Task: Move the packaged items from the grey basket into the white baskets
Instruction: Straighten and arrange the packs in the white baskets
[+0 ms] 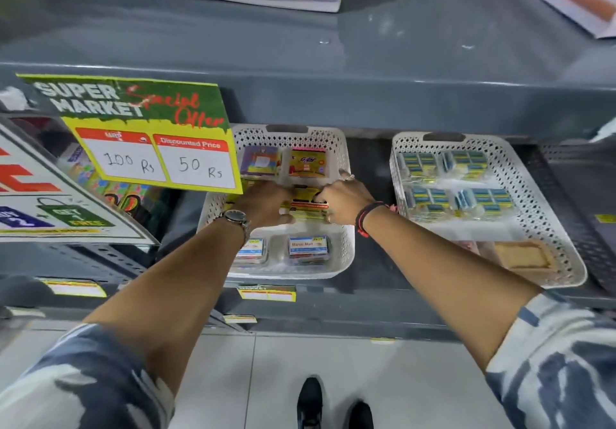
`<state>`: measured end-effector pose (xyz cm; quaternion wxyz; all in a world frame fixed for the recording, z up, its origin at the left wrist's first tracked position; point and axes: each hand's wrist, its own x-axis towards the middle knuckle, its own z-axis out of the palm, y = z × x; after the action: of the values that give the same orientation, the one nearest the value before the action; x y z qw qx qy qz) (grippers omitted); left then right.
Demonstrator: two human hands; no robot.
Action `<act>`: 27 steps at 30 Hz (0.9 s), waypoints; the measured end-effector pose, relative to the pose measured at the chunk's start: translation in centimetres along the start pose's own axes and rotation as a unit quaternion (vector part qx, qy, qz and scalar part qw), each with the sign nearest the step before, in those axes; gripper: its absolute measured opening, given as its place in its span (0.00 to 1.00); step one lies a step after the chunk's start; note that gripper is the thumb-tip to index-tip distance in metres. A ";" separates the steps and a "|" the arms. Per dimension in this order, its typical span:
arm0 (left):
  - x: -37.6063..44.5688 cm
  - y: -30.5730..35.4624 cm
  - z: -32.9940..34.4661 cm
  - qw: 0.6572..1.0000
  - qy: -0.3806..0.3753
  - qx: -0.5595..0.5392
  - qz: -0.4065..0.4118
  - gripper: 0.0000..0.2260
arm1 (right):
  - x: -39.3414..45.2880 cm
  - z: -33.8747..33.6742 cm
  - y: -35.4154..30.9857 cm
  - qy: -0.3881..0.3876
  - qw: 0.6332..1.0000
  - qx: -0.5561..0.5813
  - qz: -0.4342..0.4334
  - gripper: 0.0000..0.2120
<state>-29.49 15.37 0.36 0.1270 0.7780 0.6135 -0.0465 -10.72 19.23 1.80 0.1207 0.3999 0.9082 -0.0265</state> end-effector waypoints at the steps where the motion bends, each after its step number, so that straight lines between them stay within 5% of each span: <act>1: 0.0 0.0 0.0 1.000 0.004 0.005 0.000 0.22 | -0.2 -0.2 -0.1 -0.001 1.000 0.001 0.004 0.14; 13: -0.8 0.4 -0.1 1.000 0.007 -0.002 0.007 0.17 | -1.2 -0.8 -0.4 -0.001 0.999 0.033 0.009 0.15; 18: -2.1 0.4 -1.6 0.998 0.037 -0.056 0.023 0.14 | -2.6 -1.9 -0.5 0.047 0.988 0.149 0.020 0.17; 21: -3.4 0.6 -2.2 0.994 0.041 -0.096 0.045 0.10 | -4.1 -2.5 -0.9 0.012 0.985 0.169 0.014 0.16; 25: -5.2 2.1 -2.4 0.988 -0.092 -0.115 0.053 0.23 | -6.0 -2.5 -1.9 -0.072 0.987 0.141 0.000 0.26; 27: -5.6 2.5 -2.3 0.989 -0.100 -0.090 0.067 0.30 | -6.6 -2.3 -2.4 -0.065 0.991 0.119 -0.004 0.26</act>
<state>-28.59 10.17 4.17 0.2599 0.7944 0.5457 -0.0600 -8.64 13.23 5.47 0.1311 0.4053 0.8903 -0.1608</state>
